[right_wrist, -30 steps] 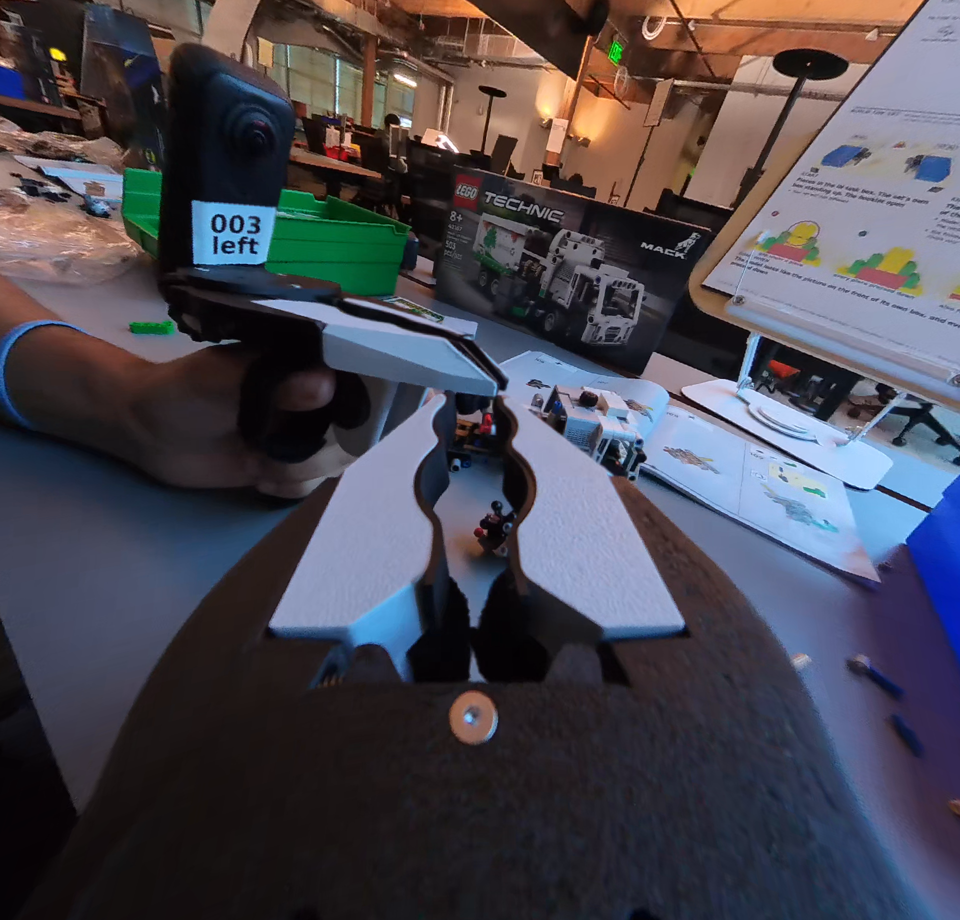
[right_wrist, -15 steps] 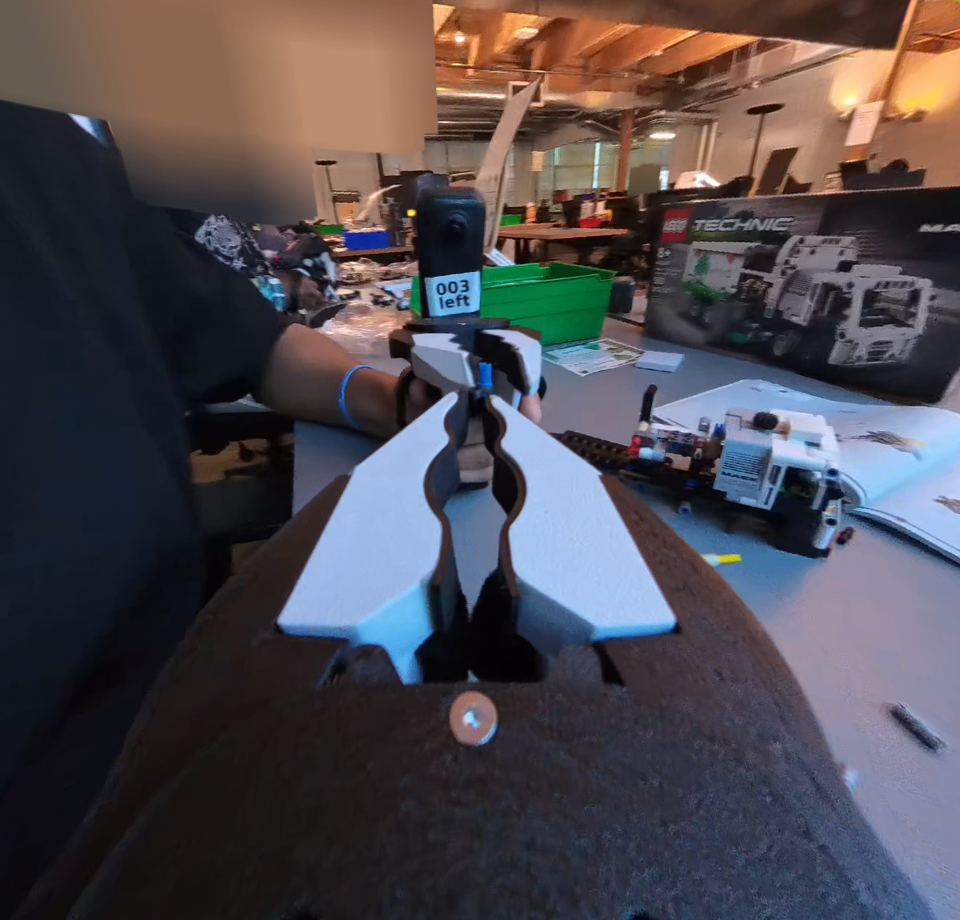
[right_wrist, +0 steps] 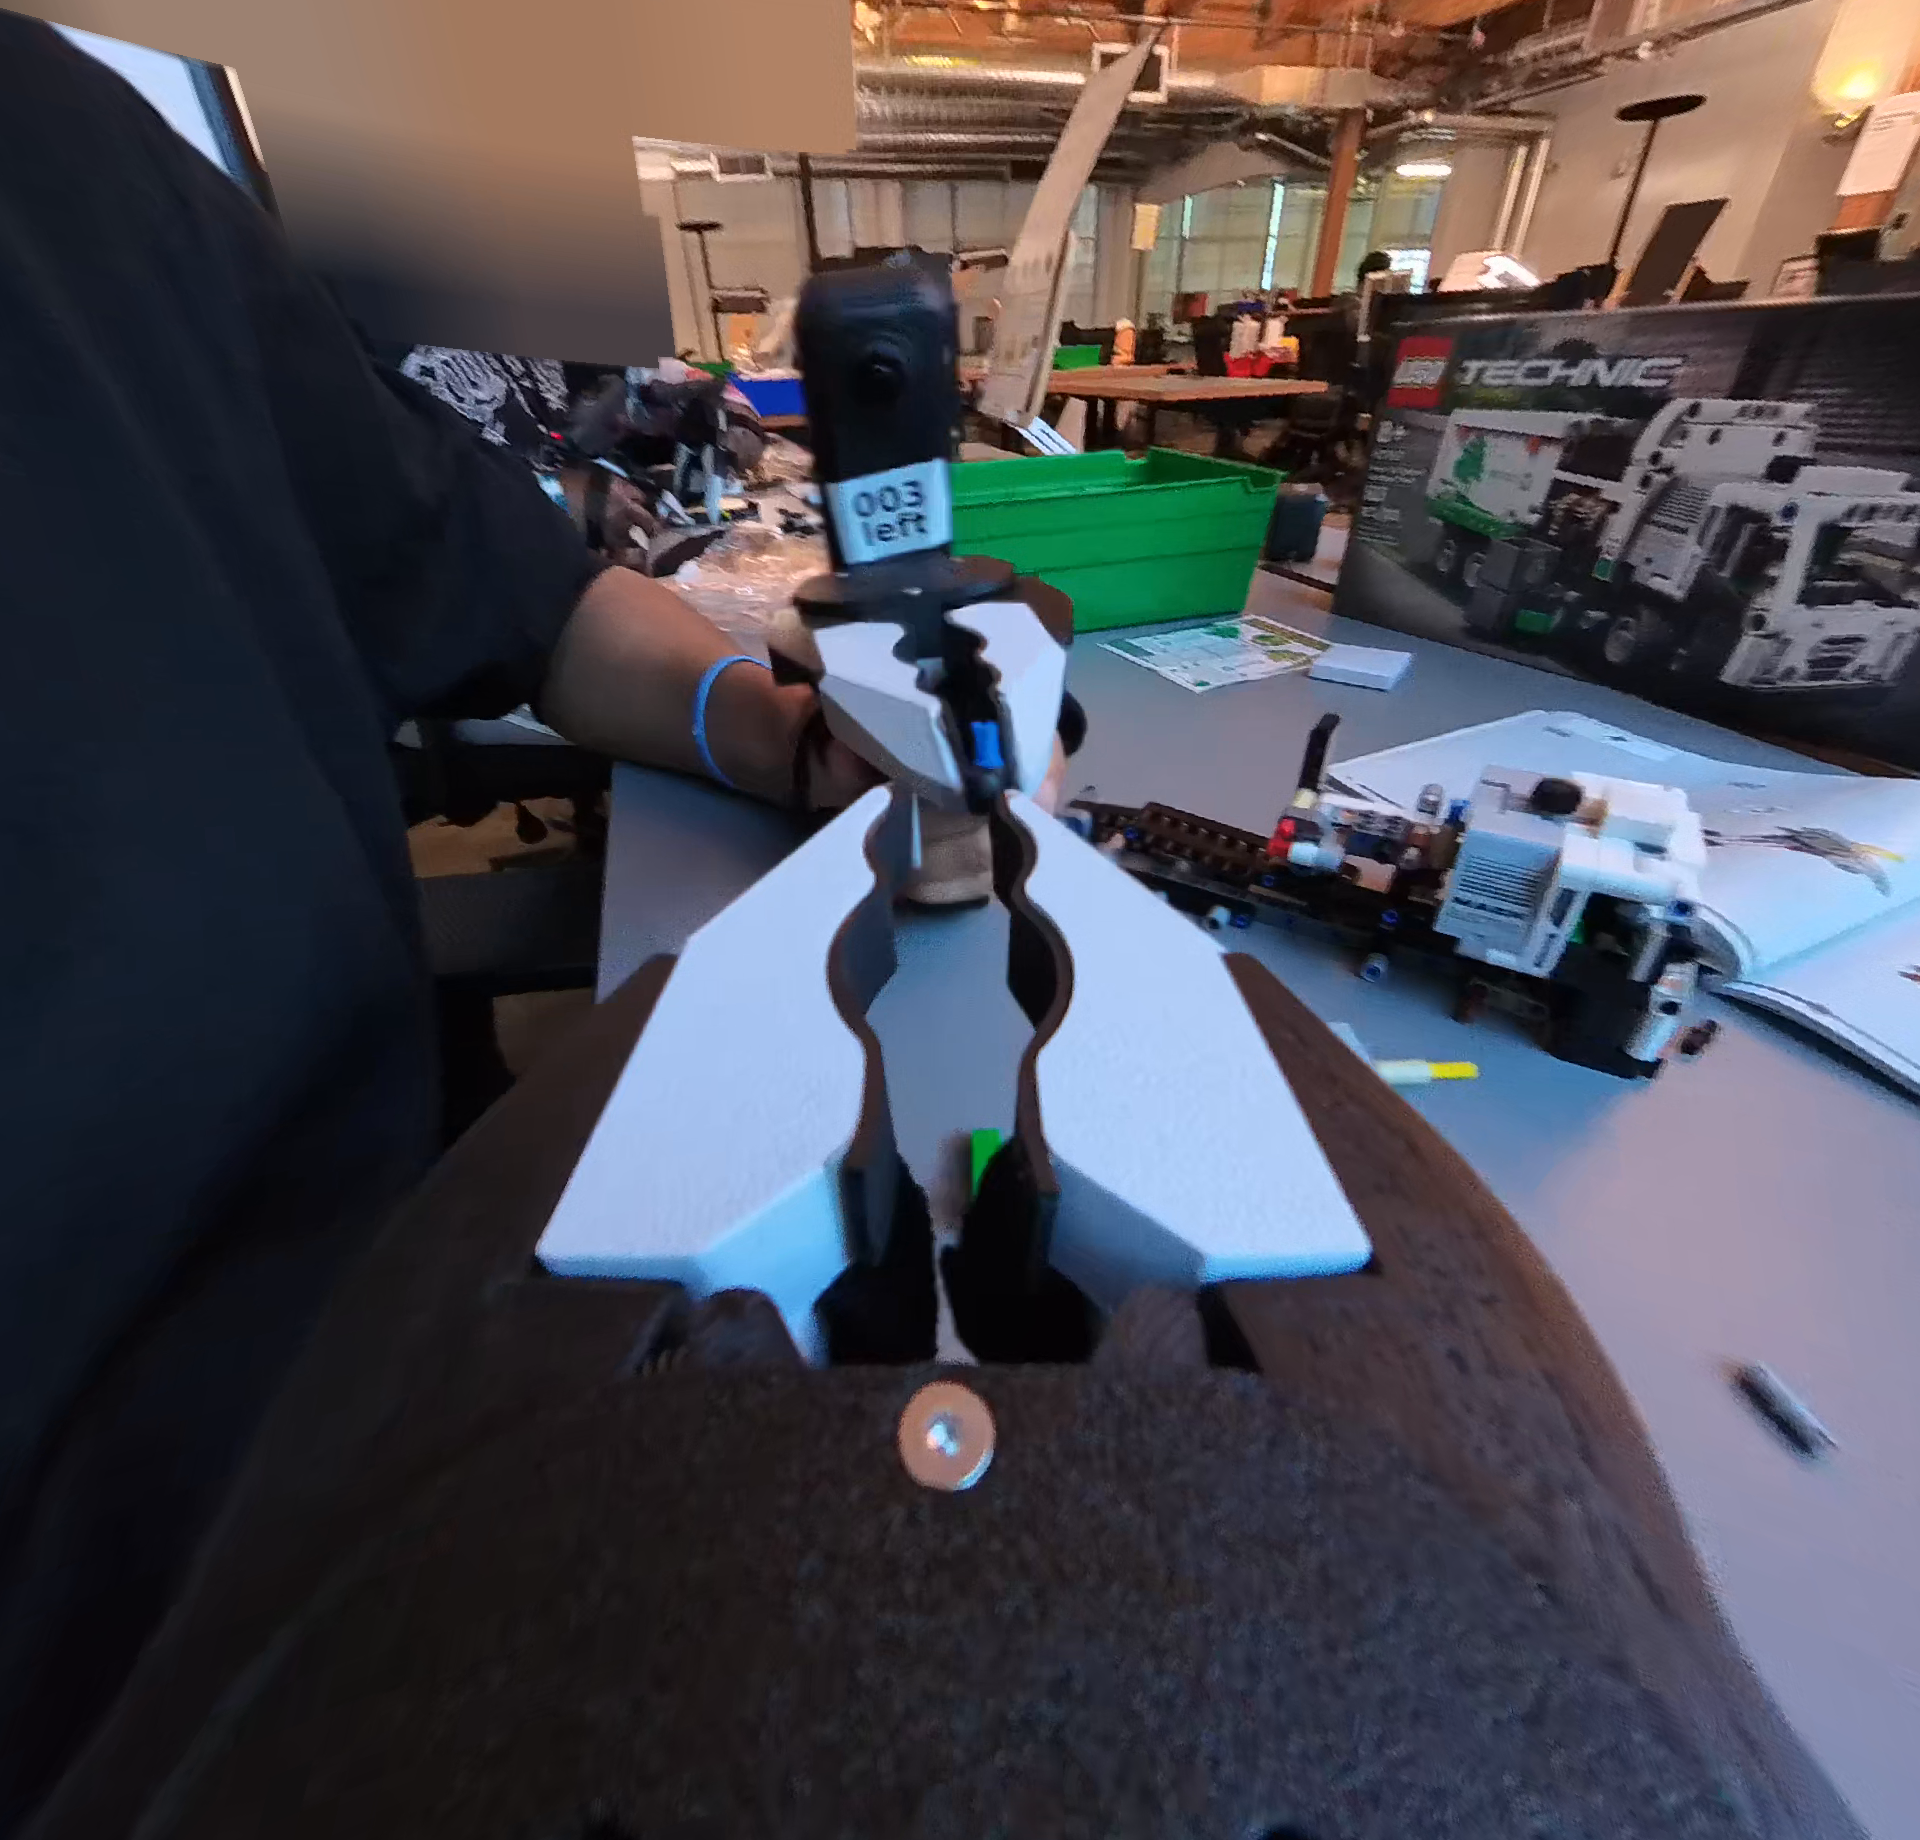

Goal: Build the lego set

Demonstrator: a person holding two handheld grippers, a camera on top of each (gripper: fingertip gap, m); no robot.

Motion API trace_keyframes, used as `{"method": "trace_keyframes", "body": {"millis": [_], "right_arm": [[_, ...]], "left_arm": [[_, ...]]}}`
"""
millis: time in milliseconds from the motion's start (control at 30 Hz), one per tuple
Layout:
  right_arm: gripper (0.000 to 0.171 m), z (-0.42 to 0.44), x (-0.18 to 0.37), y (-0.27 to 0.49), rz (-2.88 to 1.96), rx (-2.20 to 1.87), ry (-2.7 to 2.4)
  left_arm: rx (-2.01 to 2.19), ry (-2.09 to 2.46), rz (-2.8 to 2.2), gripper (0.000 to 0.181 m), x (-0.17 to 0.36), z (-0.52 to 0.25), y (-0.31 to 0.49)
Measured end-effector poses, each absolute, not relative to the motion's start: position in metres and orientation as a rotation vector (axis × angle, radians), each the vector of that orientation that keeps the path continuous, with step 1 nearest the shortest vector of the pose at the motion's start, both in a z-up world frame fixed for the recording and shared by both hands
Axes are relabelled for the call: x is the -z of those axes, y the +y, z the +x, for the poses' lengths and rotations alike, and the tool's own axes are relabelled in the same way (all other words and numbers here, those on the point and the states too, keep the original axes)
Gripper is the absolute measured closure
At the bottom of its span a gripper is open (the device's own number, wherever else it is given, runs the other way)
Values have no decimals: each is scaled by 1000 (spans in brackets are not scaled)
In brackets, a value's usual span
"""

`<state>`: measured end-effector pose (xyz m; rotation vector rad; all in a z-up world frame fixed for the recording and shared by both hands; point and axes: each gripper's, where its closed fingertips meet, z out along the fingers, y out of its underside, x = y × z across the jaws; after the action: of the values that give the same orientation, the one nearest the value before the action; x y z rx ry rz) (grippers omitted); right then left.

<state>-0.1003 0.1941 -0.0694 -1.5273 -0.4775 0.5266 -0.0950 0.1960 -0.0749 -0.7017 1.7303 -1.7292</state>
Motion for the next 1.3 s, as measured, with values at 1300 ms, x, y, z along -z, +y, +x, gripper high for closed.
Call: {"method": "trace_keyframes", "body": {"millis": [1300], "right_arm": [[151, -2, 138, 165, -2103, -156, -281]], "left_arm": [[1276, 1717, -594, 177, 93, -83, 200]]}}
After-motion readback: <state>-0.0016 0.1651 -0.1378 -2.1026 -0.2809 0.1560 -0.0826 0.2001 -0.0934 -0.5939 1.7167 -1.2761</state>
